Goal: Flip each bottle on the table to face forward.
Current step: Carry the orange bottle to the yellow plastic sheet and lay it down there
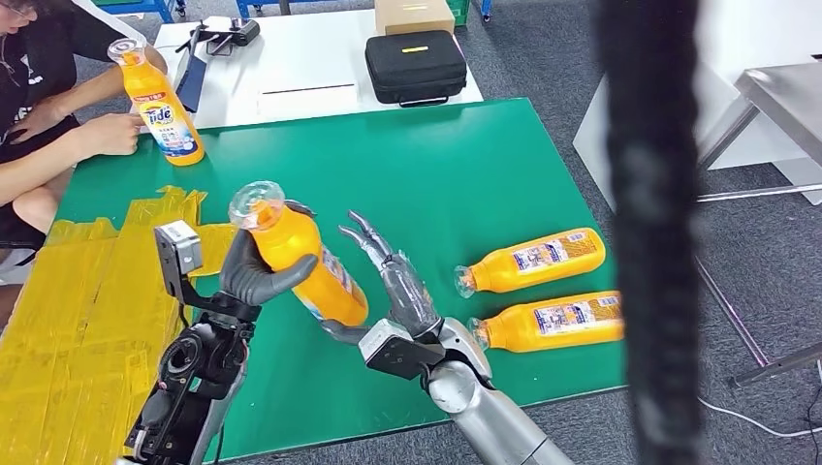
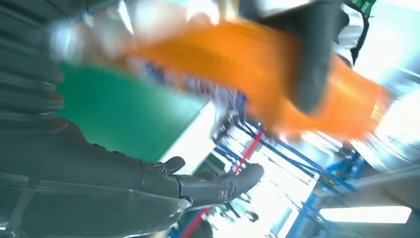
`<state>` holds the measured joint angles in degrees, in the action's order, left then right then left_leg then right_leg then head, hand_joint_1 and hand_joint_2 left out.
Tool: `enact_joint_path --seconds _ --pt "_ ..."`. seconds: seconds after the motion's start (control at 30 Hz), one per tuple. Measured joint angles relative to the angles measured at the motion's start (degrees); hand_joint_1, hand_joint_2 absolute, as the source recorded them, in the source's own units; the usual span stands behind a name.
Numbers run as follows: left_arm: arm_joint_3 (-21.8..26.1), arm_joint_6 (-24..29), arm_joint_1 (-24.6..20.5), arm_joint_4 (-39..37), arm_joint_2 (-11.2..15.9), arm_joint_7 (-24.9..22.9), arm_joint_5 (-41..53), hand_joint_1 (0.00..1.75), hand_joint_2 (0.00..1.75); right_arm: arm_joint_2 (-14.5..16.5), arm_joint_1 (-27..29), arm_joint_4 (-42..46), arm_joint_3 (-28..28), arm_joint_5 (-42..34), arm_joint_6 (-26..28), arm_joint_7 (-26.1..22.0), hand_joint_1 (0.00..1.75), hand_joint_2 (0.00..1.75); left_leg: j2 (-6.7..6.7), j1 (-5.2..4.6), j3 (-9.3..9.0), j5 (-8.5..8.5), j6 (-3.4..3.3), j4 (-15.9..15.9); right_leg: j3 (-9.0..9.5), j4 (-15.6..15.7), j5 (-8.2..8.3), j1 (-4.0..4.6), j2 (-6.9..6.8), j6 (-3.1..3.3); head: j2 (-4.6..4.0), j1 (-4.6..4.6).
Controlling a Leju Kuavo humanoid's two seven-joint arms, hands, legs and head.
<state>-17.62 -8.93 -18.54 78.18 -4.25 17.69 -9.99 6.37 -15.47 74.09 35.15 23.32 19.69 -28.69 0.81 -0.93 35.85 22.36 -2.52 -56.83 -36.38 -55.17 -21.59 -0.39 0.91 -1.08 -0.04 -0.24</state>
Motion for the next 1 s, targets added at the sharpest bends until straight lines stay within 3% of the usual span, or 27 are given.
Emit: enact_joint_path --seconds 0.27,0.4,0.57,0.77,0.9,1.0 --pt "5.79 10.45 0.40 0.22 0.08 1.78 11.59 1.75 1.75 -2.37 1.91 9.46 -0.90 6.27 -1.44 4.42 0.00 1.75 0.08 0.01 0.04 -0.02 0.00 0.00 -0.01 0.00 0.00 0.01 -0.03 0.01 0.00 0.02" --pt "7.47 20.85 0.32 0.69 0.19 2.80 25.08 1.75 1.75 -3.75 3.10 13.83 -2.34 9.26 -0.74 6.06 0.00 1.75 0.09 -0.01 0.05 -0.02 0.00 0.00 -0.01 0.00 0.00 0.00 -0.03 0.00 0.00 0.02" --pt "8.87 24.79 0.28 1.09 0.46 2.31 30.73 1.75 1.75 -5.04 4.15 17.48 -3.79 11.14 -0.49 7.18 0.00 1.75 0.10 -0.01 0.06 -0.01 -0.01 0.00 -0.01 0.00 0.00 0.00 -0.04 0.00 0.00 0.02" --pt "10.79 35.95 0.45 1.00 1.04 -2.03 55.70 1.75 1.75 -6.39 7.55 21.88 -7.46 23.62 2.82 12.68 0.00 1.75 0.15 -0.01 0.06 -0.01 -0.01 0.00 -0.02 0.01 -0.02 0.00 -0.10 0.00 0.00 0.01" --pt "11.17 36.95 0.49 -0.09 1.52 -8.07 76.26 1.75 1.75 -7.41 10.74 24.04 -10.82 30.63 4.68 15.59 0.00 1.75 0.21 -0.01 0.10 -0.01 -0.01 0.00 -0.04 0.01 -0.02 0.00 -0.16 0.00 0.00 0.02" --pt "11.35 34.97 -0.31 -2.66 1.84 -11.59 83.01 1.75 1.75 -7.94 11.88 24.85 -12.71 31.18 5.16 16.34 0.00 1.75 0.14 -0.02 0.09 0.00 -0.01 0.00 -0.05 0.01 -0.02 0.00 -0.15 -0.01 0.00 0.02"
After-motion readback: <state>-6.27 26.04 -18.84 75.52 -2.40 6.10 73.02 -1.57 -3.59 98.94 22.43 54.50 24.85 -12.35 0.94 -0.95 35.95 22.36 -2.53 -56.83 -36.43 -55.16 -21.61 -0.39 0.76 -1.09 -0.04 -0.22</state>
